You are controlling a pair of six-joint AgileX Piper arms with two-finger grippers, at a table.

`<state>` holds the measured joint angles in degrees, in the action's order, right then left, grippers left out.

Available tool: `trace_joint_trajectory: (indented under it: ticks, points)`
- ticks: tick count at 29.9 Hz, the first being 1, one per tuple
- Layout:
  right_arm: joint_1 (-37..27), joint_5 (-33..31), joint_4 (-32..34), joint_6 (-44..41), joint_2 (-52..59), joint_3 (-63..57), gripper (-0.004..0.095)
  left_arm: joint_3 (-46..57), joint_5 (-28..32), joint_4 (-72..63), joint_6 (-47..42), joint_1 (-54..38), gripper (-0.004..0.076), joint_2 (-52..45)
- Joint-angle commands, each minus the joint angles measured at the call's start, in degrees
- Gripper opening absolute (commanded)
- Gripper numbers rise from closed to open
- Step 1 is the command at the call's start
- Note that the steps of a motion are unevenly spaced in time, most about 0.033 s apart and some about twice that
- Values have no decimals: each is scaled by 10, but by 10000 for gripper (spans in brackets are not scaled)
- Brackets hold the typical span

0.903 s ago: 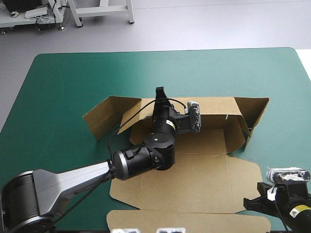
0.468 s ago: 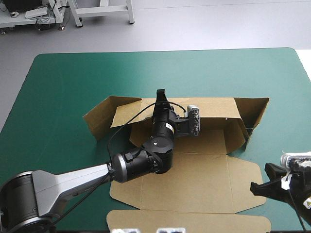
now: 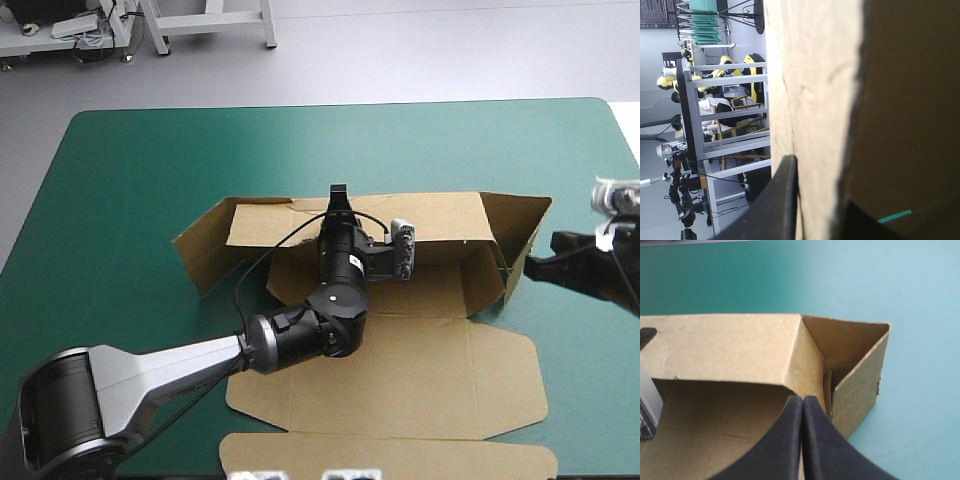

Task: Fold the box

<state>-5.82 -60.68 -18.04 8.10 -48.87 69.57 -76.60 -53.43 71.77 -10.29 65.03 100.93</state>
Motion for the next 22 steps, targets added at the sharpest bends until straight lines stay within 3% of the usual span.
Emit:
trace_joint_trajectory:
  ticks: [1, 14, 22]
  points:
    - [0, 38, -19, 15, -65, 78, -18, -4, 32, -60, -7, 5, -9, -6]
    - [0, 4, -22, 25, -331, 259, -18, -4, 27, -66, -11, 5, -9, -6]
    - [0, -21, -26, 27, -425, 276, -18, -4, 27, -66, -11, 5, -9, -6]
